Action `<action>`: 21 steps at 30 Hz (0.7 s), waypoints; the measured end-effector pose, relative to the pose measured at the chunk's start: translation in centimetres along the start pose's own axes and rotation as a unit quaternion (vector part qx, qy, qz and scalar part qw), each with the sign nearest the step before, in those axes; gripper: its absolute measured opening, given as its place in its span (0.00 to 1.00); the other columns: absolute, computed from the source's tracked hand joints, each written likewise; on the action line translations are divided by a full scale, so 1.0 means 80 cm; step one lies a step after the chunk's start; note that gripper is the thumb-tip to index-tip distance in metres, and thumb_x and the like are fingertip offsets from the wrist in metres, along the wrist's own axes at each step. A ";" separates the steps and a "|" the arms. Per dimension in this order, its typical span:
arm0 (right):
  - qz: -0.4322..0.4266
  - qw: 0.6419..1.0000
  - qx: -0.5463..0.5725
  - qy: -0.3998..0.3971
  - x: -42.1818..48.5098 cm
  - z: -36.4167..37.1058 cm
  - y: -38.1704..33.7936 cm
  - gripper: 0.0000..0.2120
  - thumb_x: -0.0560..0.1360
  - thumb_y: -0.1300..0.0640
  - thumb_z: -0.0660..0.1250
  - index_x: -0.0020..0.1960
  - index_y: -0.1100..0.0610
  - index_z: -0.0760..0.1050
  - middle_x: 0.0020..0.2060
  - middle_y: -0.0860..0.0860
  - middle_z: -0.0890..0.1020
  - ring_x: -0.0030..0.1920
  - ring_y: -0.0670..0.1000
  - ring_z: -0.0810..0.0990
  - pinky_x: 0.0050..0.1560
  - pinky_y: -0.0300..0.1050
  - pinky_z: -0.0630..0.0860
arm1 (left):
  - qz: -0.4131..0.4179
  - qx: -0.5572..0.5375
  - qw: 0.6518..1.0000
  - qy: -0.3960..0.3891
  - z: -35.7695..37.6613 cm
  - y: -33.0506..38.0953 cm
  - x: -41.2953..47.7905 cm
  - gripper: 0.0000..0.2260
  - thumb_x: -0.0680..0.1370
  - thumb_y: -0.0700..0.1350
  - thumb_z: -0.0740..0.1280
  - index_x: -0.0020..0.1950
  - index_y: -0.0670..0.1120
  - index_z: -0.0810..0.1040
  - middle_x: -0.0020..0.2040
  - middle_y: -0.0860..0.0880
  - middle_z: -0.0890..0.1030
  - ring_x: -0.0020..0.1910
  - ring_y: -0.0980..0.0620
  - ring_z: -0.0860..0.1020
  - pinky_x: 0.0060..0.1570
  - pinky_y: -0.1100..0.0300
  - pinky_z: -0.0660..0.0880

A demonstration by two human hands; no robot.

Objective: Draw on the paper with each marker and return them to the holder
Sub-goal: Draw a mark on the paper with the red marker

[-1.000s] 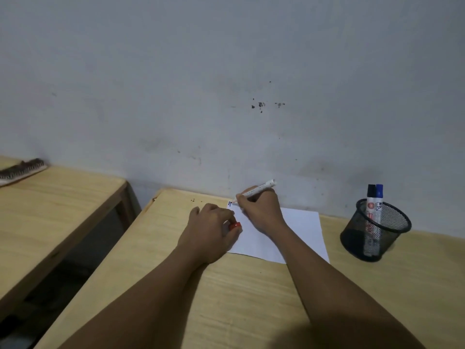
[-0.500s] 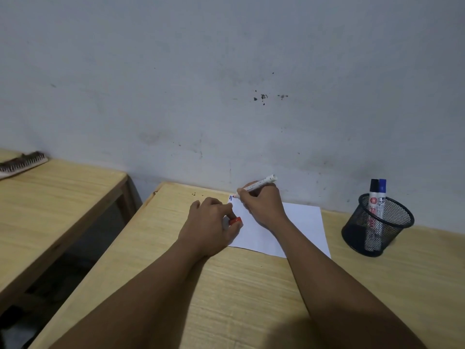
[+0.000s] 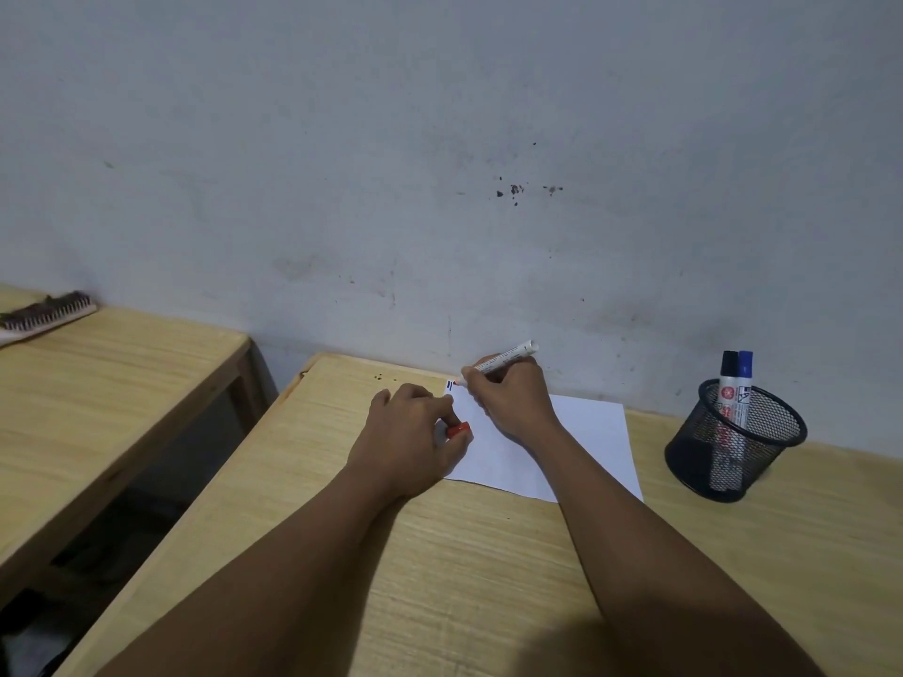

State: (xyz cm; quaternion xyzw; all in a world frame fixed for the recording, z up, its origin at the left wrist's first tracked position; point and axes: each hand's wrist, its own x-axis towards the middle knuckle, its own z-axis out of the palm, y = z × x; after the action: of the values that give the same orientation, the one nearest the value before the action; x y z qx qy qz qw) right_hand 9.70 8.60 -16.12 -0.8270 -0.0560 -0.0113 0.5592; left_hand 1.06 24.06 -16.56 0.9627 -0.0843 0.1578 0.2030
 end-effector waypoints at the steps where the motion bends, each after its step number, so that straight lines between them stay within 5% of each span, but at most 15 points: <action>1: 0.002 1.000 -0.001 -0.001 0.000 0.000 0.000 0.11 0.76 0.50 0.74 0.48 0.58 0.83 0.37 0.51 0.86 0.38 0.51 0.85 0.38 0.45 0.83 | -0.001 -0.001 1.000 0.000 0.000 0.000 0.000 0.11 0.74 0.62 0.58 0.40 0.57 0.72 0.45 0.57 0.84 0.56 0.55 0.75 0.60 0.46 0.70; 21: 0.015 0.999 0.051 0.001 -0.008 -0.006 -0.012 0.06 0.75 0.55 0.75 0.42 0.56 0.81 0.34 0.52 0.85 0.35 0.52 0.84 0.37 0.47 0.82 | -0.005 0.001 1.000 0.009 0.002 -0.001 0.000 0.16 0.75 0.62 0.59 0.46 0.54 0.81 0.47 0.57 0.84 0.57 0.56 0.74 0.61 0.46 0.70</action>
State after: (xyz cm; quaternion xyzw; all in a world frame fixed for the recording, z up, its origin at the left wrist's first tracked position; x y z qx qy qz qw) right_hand 9.00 8.51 -15.08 -0.7984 -0.0435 -0.0011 0.6006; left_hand 1.14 24.08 -16.68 0.9618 -0.0775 0.1661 0.2033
